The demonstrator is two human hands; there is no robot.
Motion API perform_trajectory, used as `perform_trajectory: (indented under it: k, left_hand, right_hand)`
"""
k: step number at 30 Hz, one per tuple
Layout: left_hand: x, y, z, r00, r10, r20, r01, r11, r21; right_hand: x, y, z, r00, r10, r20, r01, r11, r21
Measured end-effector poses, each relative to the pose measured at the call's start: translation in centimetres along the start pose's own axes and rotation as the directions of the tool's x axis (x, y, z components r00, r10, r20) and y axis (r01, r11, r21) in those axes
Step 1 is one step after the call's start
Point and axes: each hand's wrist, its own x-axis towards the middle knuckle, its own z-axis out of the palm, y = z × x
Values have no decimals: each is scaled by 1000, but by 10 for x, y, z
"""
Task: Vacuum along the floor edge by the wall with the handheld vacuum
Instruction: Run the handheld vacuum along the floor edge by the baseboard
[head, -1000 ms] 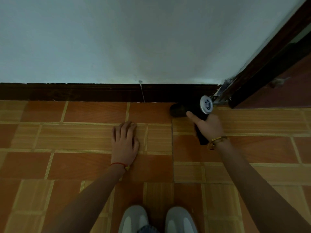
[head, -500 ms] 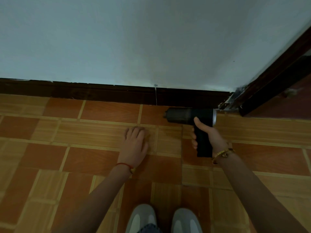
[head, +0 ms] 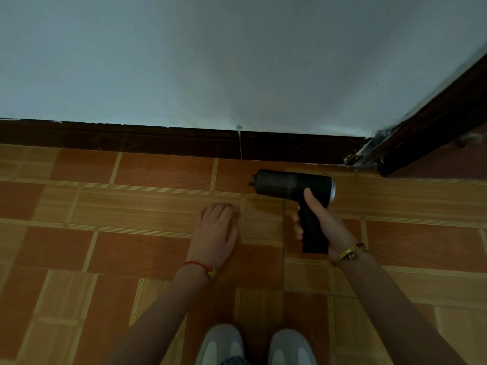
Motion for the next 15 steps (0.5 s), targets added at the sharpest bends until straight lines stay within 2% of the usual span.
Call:
perform_trajectory:
  k: [4, 8, 11, 15]
  left_hand:
    - [6, -1, -3, 999, -24, -23, 23, 999, -35]
    - [8, 4, -23, 993, -116, 7, 116, 989, -91]
    - [2, 21, -58, 988, -157, 14, 157, 980, -123]
    - [-14, 61, -140, 984, -172, -42, 166, 977, -131]
  right_hand:
    - [7, 3, 4, 997, 18, -72, -19, 1000, -11]
    - [0, -13, 14, 994, 44, -95, -45, 999, -4]
    - [-27, -47, 24, 994, 68, -80, -68, 998, 6]
    - [-85, -120, 46, 997, 56, -60, -57, 998, -15]
